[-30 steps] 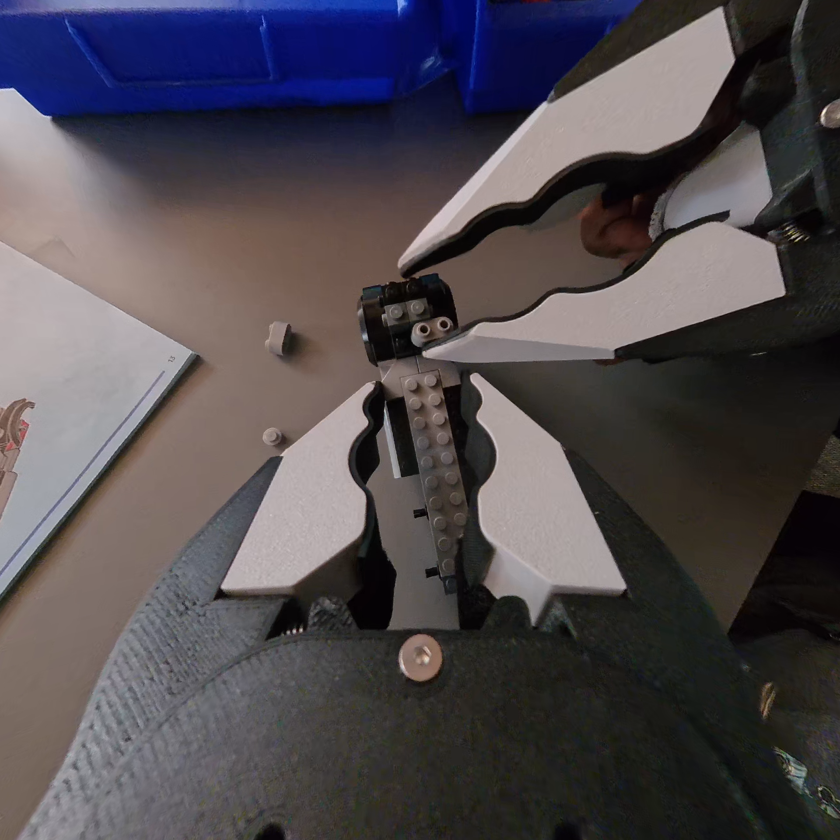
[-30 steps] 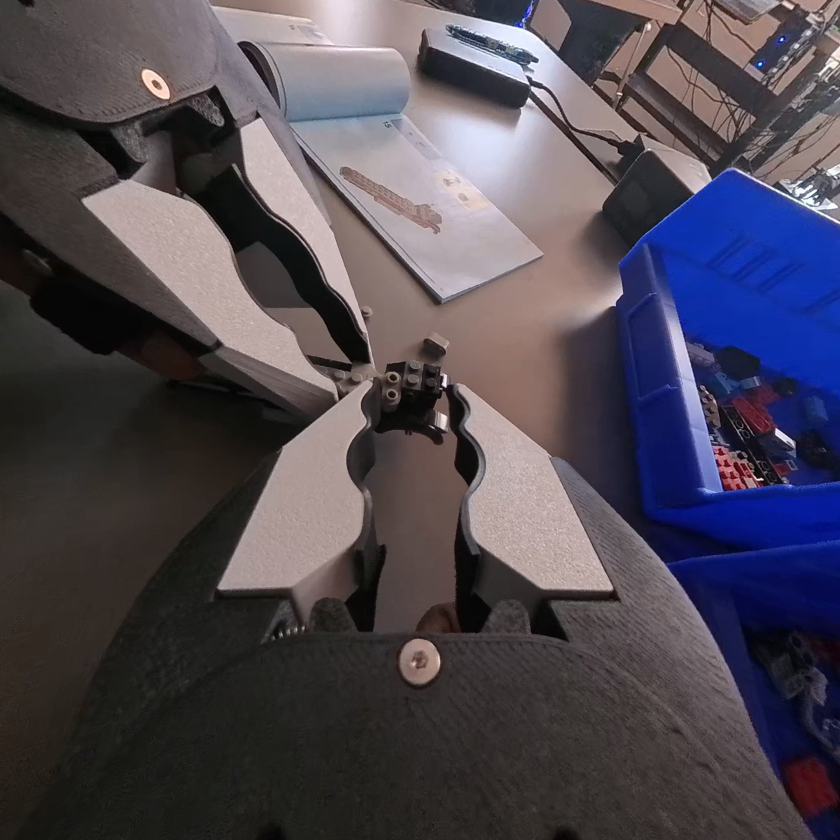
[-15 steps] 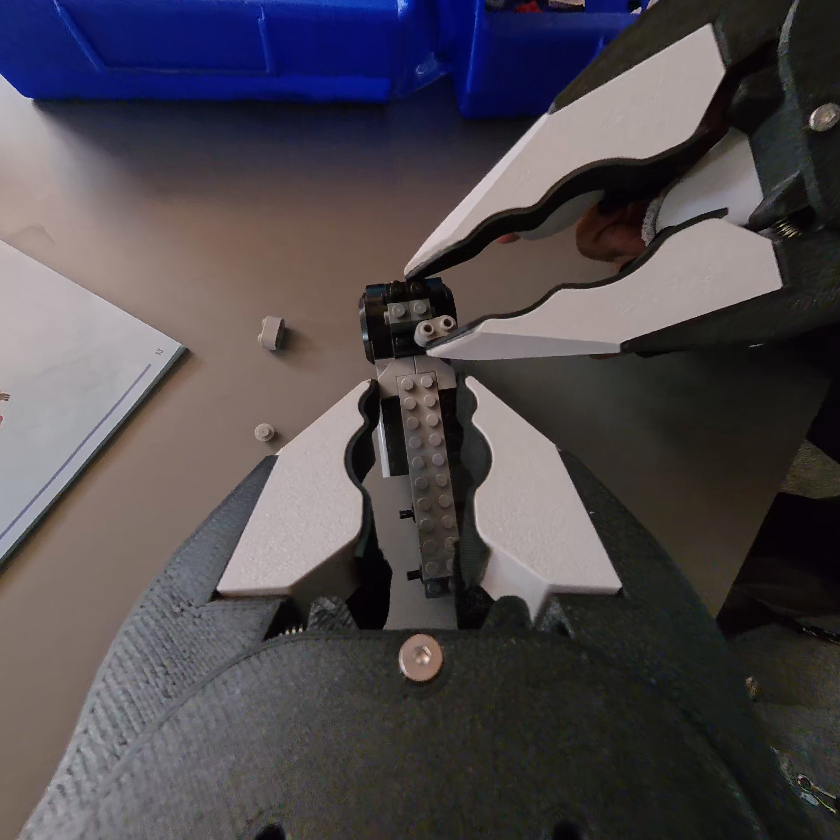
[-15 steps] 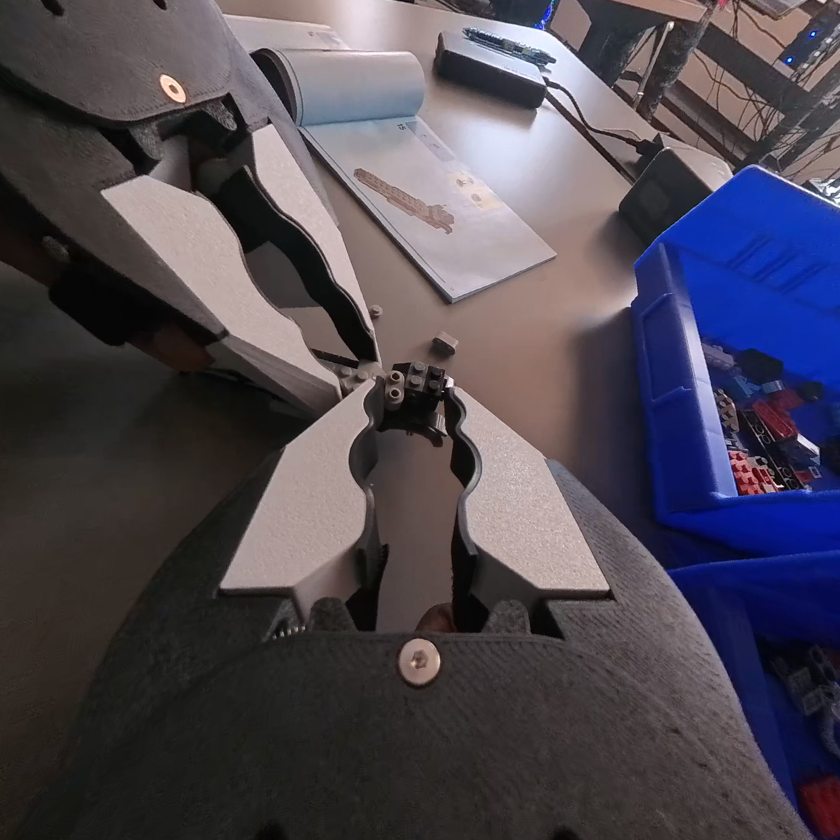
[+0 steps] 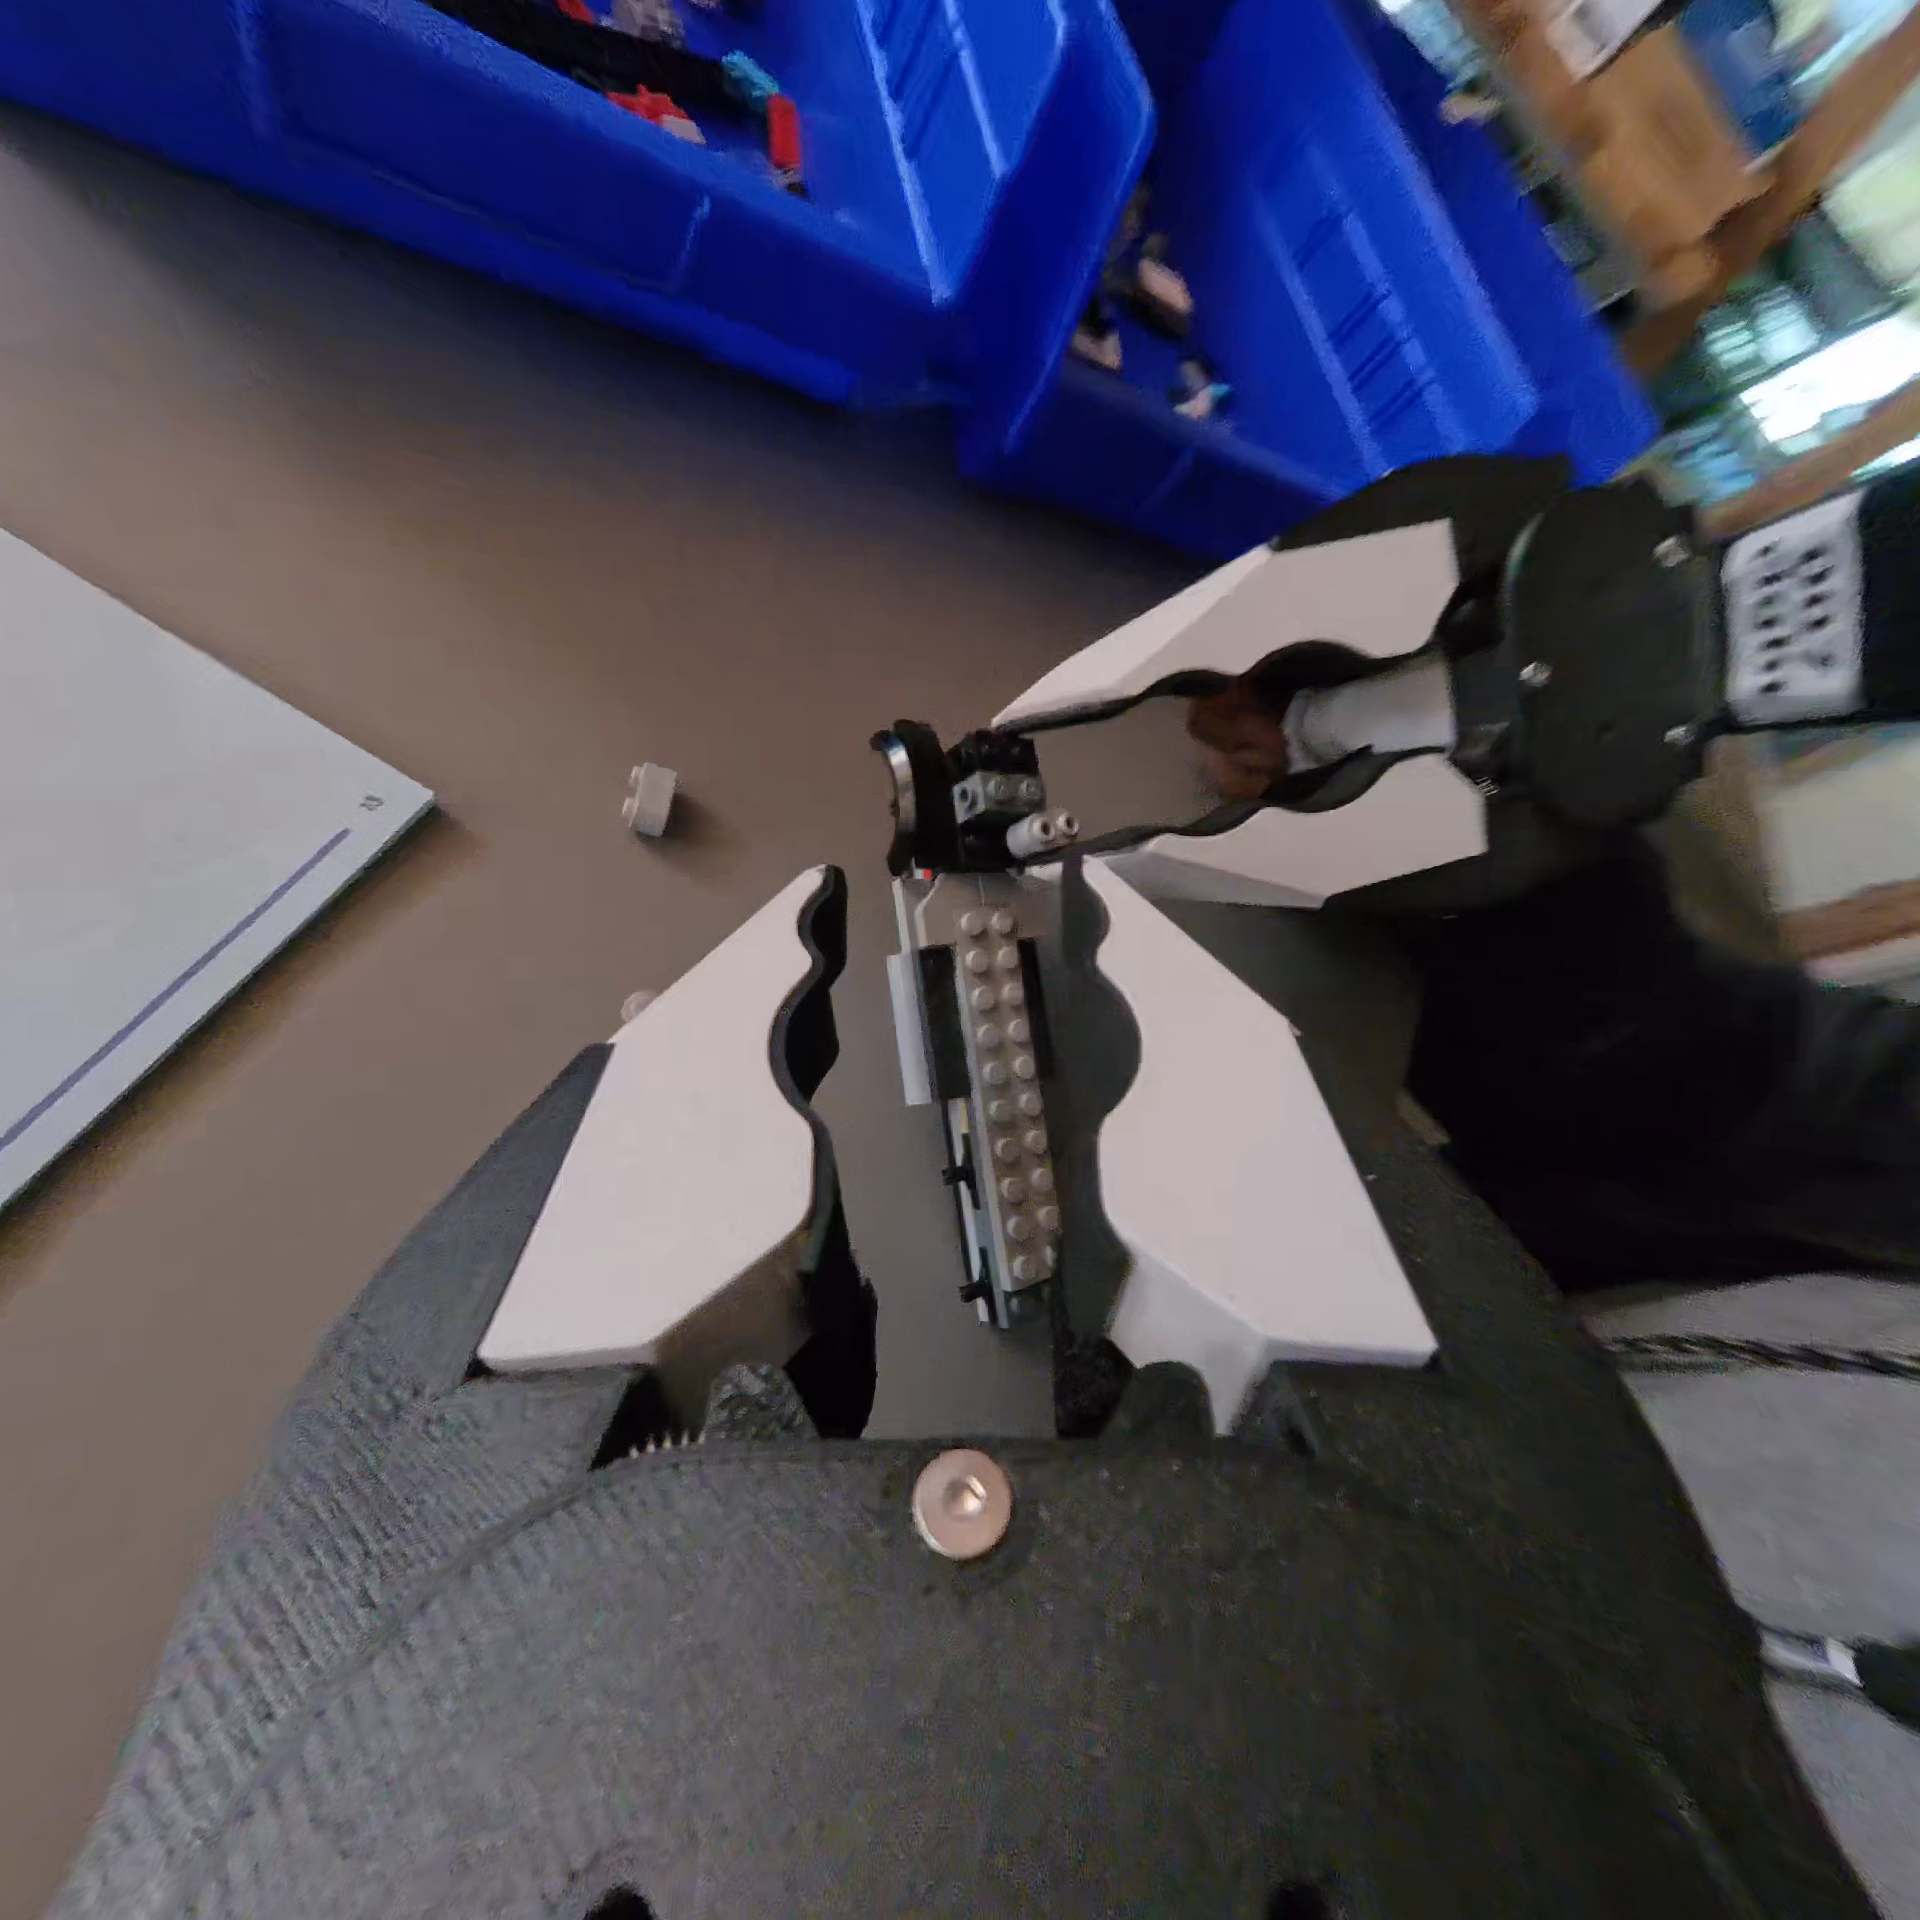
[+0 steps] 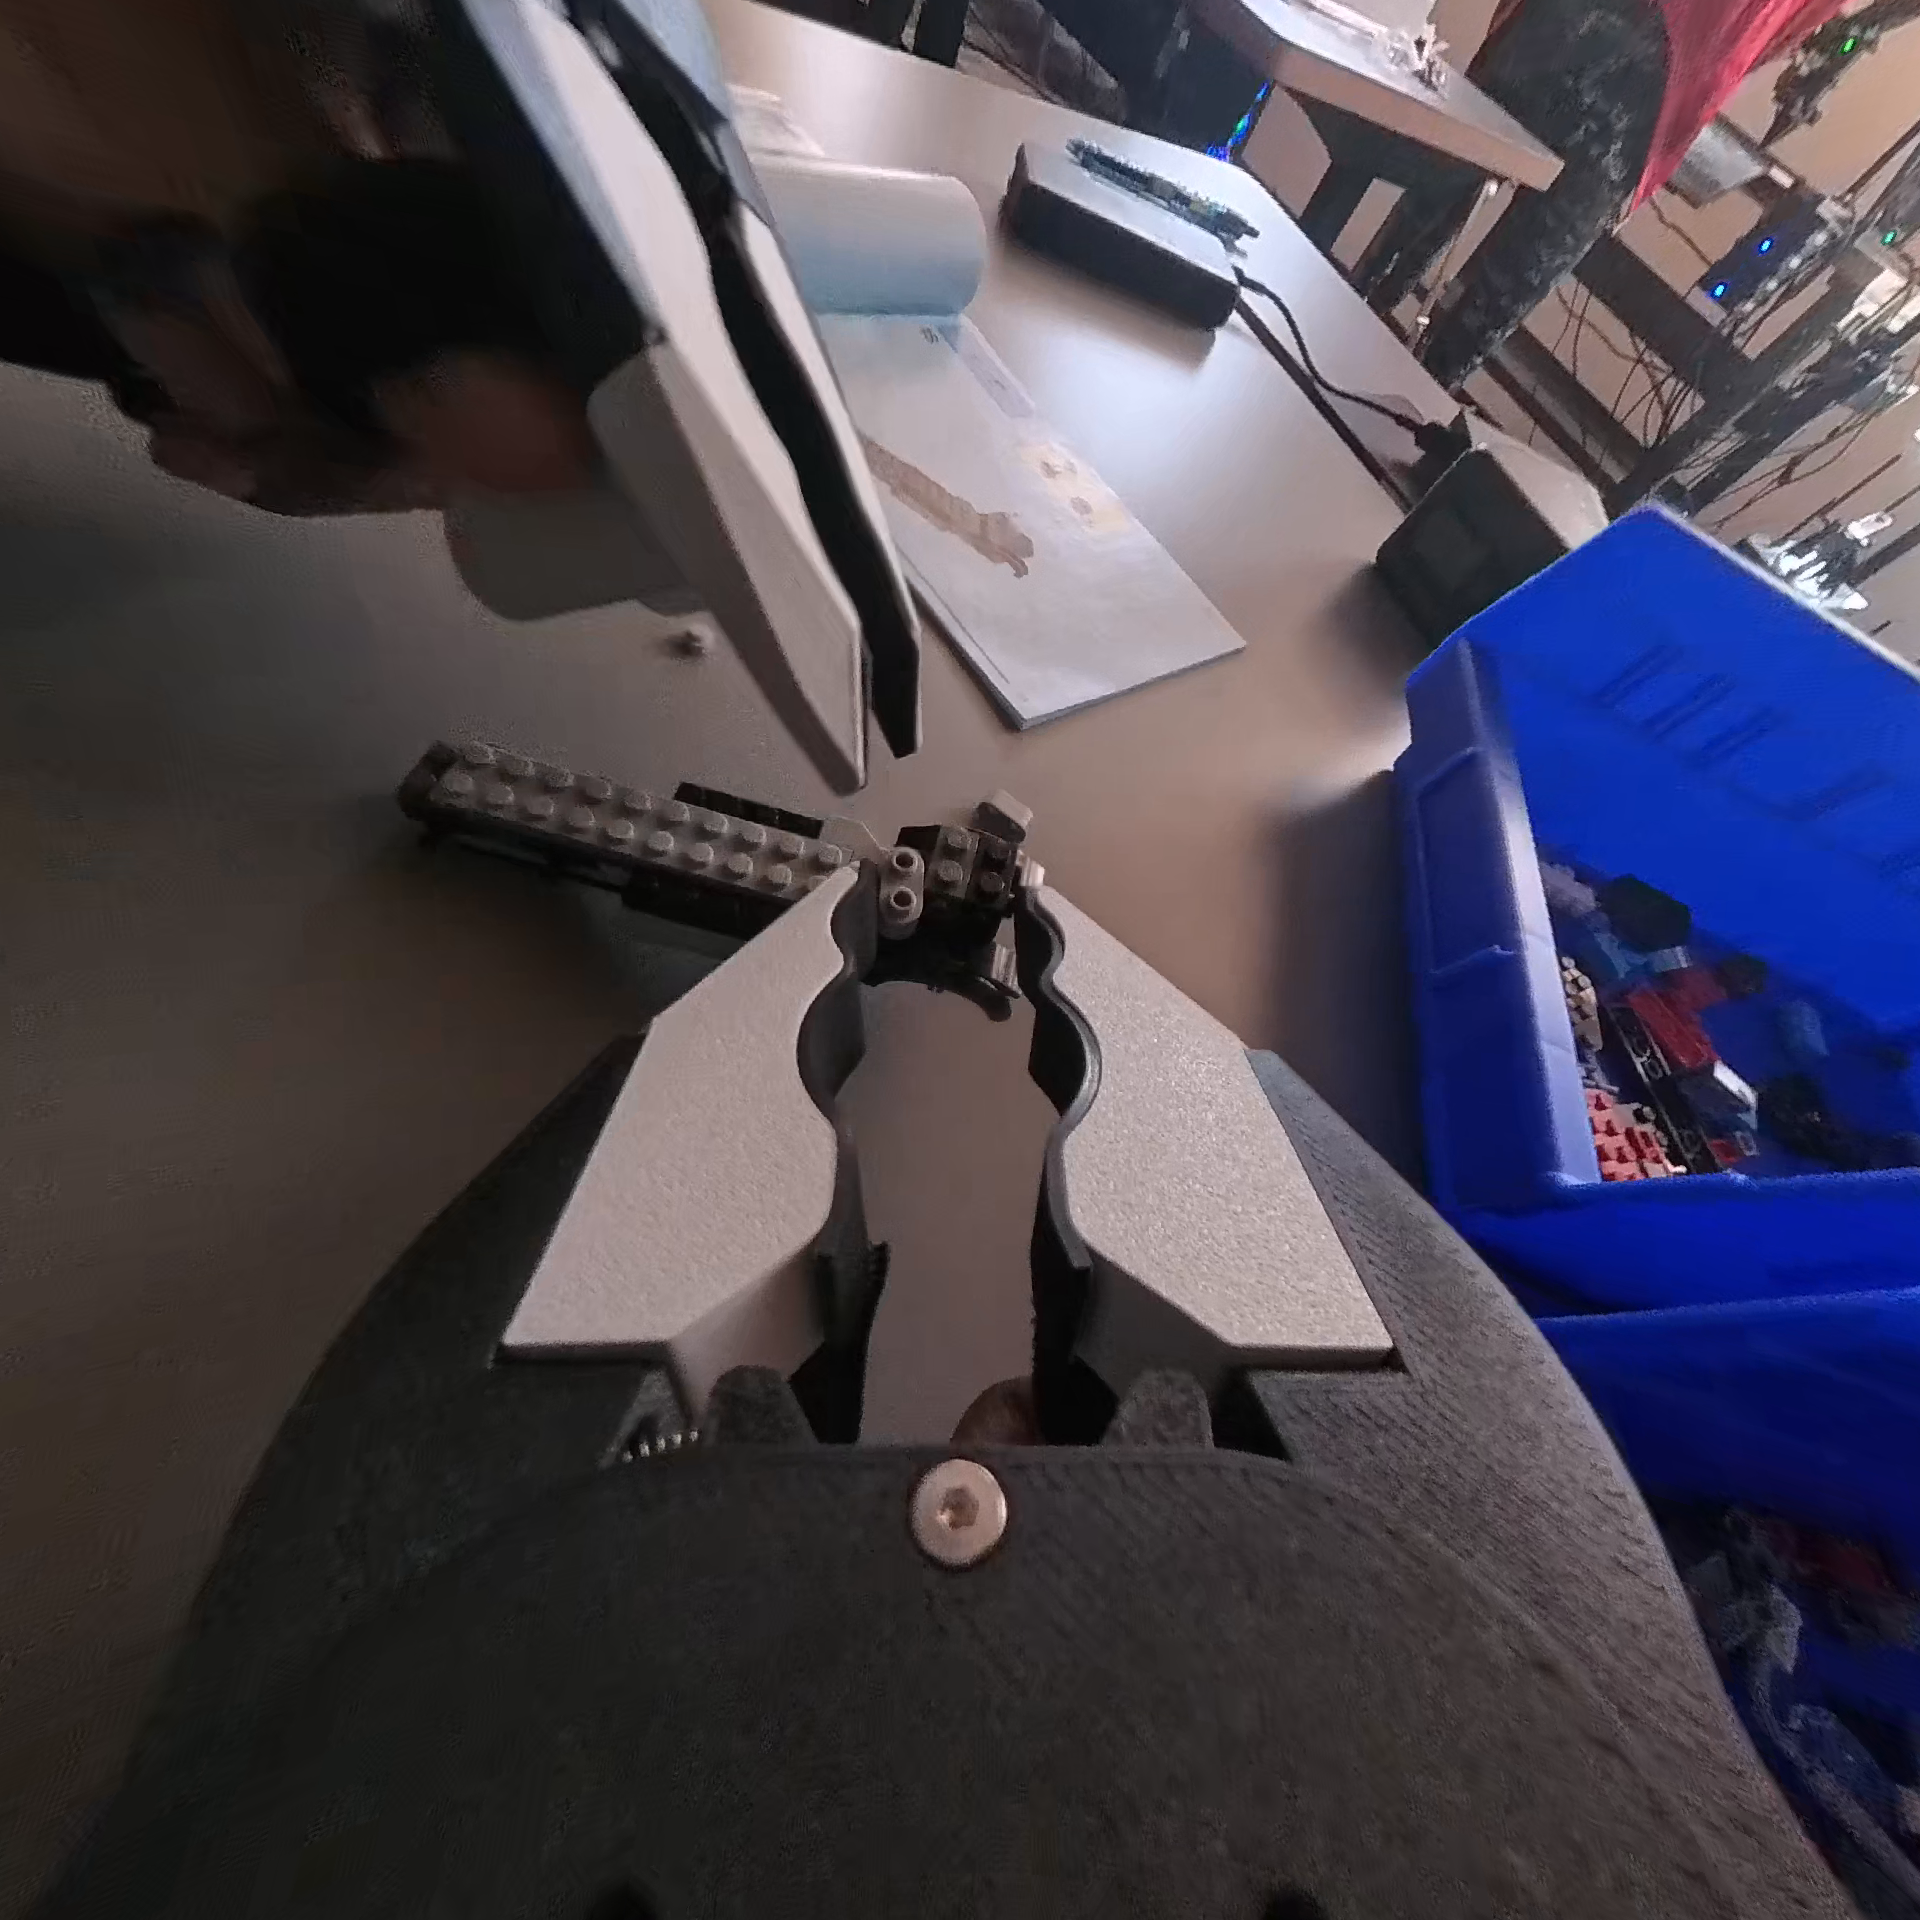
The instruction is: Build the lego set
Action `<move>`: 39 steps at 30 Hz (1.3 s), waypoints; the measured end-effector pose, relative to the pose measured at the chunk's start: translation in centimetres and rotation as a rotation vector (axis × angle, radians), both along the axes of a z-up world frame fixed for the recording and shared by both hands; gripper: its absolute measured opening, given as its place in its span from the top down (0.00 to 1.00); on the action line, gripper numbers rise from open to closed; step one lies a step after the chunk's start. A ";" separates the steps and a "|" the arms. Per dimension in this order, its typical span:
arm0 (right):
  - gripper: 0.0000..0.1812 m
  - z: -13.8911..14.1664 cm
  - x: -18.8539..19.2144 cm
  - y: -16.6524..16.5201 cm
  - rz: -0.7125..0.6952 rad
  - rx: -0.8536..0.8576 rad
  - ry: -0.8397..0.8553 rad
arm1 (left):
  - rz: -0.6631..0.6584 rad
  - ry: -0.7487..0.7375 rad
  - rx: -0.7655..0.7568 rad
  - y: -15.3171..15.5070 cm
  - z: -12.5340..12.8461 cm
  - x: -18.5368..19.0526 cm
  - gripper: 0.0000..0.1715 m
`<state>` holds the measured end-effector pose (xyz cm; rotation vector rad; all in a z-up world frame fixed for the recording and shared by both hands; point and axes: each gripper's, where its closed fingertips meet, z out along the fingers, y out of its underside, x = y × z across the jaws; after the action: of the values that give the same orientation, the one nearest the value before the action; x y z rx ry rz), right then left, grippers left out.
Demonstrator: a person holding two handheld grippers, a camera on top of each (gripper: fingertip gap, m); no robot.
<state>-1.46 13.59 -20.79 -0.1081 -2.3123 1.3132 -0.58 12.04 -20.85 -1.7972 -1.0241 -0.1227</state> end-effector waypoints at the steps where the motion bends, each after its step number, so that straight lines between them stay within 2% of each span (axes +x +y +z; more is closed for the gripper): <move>1: 0.85 0.2 0.1 -0.1 0.007 -0.003 0.011 | -0.028 -0.030 0.052 0.1 0.3 -0.1 0.74; 7: 0.85 1.2 0.5 -0.4 0.046 -0.015 0.088 | -0.161 -0.167 0.218 0.8 0.8 -0.7 0.71; 13: 0.85 1.7 0.5 -0.5 0.062 -0.029 0.131 | -0.283 -0.245 0.282 2.0 0.5 0.2 0.70; 19: 0.85 1.7 0.3 -0.3 0.060 -0.044 0.138 | -0.310 -0.289 0.356 2.2 0.6 0.1 0.72; 28: 0.85 1.7 0.2 -0.4 0.062 -0.045 0.162 | -0.325 -0.303 0.336 2.5 0.2 0.1 0.79; 39: 0.83 1.3 0.0 0.0 0.050 -0.036 0.122 | -0.267 -0.316 0.324 2.3 -0.3 -0.6 0.80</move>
<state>-1.47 13.61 -19.48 0.0177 -2.2030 1.3477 -1.17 14.36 -21.17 -1.6343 -0.9126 -0.7161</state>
